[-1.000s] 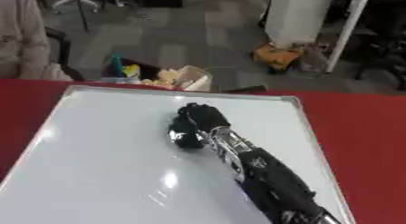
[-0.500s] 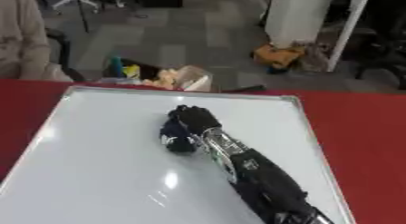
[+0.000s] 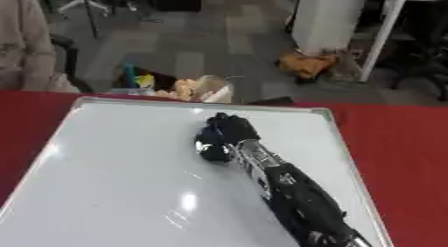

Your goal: Wipe the whiteboard clean with a brush.

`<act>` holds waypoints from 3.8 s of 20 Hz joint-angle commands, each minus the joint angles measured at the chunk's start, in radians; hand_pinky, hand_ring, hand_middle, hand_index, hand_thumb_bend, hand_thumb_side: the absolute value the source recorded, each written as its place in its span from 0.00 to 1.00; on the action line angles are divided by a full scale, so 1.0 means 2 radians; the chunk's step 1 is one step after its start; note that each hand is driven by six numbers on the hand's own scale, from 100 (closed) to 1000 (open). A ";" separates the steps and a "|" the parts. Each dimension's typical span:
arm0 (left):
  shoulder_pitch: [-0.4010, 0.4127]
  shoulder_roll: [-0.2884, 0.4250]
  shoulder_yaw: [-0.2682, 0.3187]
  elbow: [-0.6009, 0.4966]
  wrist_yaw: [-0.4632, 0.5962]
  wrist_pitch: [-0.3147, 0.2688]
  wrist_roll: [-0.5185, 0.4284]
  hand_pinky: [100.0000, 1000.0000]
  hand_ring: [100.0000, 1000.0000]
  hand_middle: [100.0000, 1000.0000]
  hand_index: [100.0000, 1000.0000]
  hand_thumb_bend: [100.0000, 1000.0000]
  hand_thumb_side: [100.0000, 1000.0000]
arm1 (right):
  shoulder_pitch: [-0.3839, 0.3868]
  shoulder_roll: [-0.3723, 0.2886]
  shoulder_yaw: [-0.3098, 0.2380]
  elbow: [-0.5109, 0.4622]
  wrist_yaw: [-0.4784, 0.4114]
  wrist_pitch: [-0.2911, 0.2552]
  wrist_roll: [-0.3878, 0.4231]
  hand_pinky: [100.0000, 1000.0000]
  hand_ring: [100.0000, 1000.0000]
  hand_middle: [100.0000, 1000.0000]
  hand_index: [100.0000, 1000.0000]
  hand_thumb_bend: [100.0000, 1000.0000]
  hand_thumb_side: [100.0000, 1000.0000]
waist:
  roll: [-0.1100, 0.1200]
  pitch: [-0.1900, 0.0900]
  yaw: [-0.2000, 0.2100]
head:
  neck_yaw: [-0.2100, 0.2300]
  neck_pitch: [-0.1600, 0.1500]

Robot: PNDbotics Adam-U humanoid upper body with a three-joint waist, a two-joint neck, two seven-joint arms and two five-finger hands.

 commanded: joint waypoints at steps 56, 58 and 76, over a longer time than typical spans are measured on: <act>0.018 0.025 0.009 -0.001 0.001 -0.001 0.007 0.45 0.58 0.56 0.69 0.71 0.85 | 0.114 -0.028 0.164 -0.361 -0.168 -0.071 0.134 0.35 0.66 0.67 0.84 0.00 0.94 | 0.008 -0.045 -0.112 | 0.064 0.030; 0.020 0.025 0.009 -0.001 0.001 -0.001 0.007 0.45 0.58 0.55 0.69 0.71 0.85 | 0.119 -0.027 0.167 -0.374 -0.179 -0.068 0.141 0.35 0.65 0.67 0.83 0.00 0.95 | 0.008 -0.048 -0.118 | 0.067 0.033; 0.035 0.030 0.019 0.009 -0.007 -0.001 0.018 0.45 0.59 0.56 0.69 0.70 0.86 | 0.250 -0.069 0.007 -0.524 -0.349 0.012 -0.015 0.25 0.61 0.56 0.73 0.00 0.84 | 0.008 -0.055 -0.162 | 0.097 0.042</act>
